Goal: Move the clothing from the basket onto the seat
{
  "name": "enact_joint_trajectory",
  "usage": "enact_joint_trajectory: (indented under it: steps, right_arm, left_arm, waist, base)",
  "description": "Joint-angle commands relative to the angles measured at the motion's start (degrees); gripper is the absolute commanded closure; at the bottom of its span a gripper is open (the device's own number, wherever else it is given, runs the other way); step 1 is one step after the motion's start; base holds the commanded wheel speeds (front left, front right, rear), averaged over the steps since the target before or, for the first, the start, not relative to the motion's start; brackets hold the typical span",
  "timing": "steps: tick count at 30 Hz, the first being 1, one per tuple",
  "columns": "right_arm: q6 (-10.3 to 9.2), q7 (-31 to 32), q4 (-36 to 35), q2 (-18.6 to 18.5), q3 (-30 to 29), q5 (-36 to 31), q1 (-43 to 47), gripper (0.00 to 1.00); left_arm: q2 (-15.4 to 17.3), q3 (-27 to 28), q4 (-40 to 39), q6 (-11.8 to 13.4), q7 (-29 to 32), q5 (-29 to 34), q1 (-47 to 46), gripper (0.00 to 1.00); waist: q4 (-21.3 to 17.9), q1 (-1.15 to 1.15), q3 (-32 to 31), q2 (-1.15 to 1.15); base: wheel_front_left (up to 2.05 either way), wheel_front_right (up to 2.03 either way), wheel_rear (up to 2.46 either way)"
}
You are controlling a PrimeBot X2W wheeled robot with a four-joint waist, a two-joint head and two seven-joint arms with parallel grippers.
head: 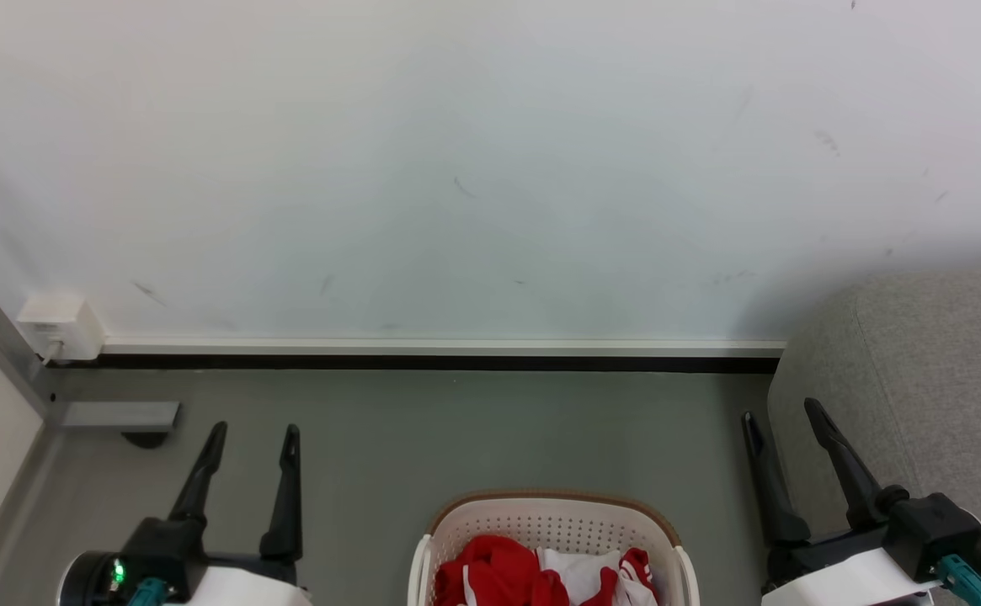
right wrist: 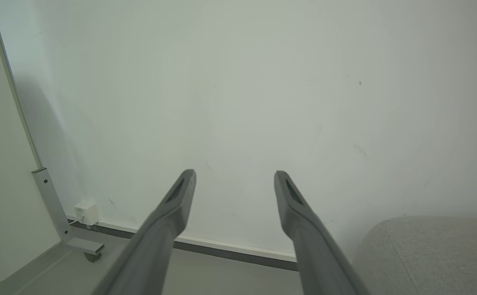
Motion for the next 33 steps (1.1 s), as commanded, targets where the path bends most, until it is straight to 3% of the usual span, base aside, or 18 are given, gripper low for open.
enact_joint_trajectory:
  steps: [1, 33]
  right_arm:
    - [-0.12, -0.45, 0.01, -0.25, -0.02, -1.34, -0.47, 0.00]
    - [-0.12, -0.46, -0.57, -0.49, -0.76, -1.06, -1.16, 0.00]
  left_arm:
    - [0.20, 0.07, -0.25, -0.08, -0.41, 1.59, 0.65, 0.00]
    - [-0.62, 1.22, -0.15, -2.09, -0.47, 1.07, 0.29, 0.00]
  waist:
    - [0.01, 0.00, -0.02, 0.00]
    - [-1.69, 0.00, 1.59, 0.00]
  base:
    - [0.00, 0.00, 0.00]
    - [0.00, 0.00, 0.00]
